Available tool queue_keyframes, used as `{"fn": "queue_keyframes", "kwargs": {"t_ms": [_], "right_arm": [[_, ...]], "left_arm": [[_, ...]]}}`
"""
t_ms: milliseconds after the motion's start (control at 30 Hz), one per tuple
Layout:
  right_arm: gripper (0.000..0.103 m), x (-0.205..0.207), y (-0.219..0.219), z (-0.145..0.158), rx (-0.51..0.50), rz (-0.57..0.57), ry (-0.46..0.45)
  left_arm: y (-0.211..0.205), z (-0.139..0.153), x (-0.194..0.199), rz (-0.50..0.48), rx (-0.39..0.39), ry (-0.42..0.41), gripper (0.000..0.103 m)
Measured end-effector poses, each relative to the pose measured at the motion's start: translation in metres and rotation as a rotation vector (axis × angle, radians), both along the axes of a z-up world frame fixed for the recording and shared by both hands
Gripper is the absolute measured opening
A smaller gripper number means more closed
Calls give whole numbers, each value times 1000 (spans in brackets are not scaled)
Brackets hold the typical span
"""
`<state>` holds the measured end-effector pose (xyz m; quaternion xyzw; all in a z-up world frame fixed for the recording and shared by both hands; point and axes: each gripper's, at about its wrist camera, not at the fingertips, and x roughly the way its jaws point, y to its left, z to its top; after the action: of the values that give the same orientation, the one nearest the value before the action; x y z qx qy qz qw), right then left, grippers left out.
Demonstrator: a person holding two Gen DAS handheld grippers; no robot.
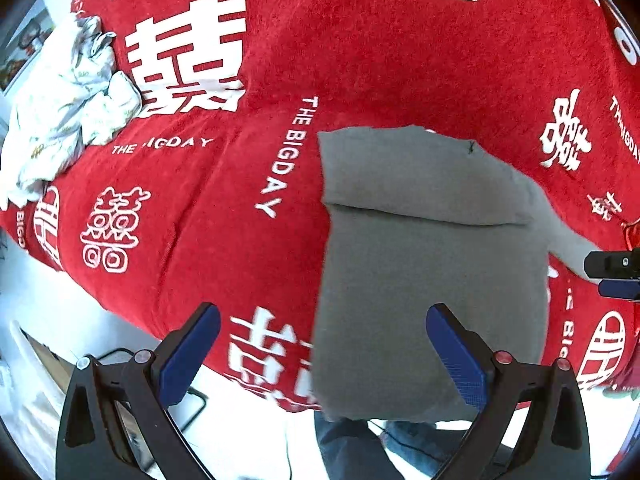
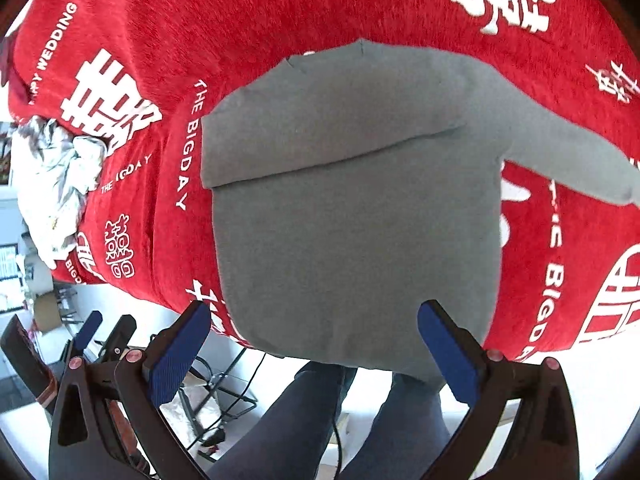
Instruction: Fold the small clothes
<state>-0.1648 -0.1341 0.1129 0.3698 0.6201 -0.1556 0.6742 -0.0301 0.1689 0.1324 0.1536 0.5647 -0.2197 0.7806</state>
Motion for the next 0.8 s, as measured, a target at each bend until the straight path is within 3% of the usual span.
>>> {"fn": "queue_keyframes", "kwargs": {"t_ms": [167, 300, 567, 800], "right_arm": [[103, -18, -13, 3, -9, 42, 1], [103, -30, -18, 6, -17, 76, -18], [103, -55, -24, -1, 20, 95, -33], [103, -73, -36, -17, 59, 38, -13]], "left_arm": [[-3, -9, -36, 85, 3, 36, 103], [-1, -4, -66, 150, -12, 16, 103], [-4, 6, -106, 154, 22, -7, 103], [-11, 9, -107, 120, 61, 0, 103]]}}
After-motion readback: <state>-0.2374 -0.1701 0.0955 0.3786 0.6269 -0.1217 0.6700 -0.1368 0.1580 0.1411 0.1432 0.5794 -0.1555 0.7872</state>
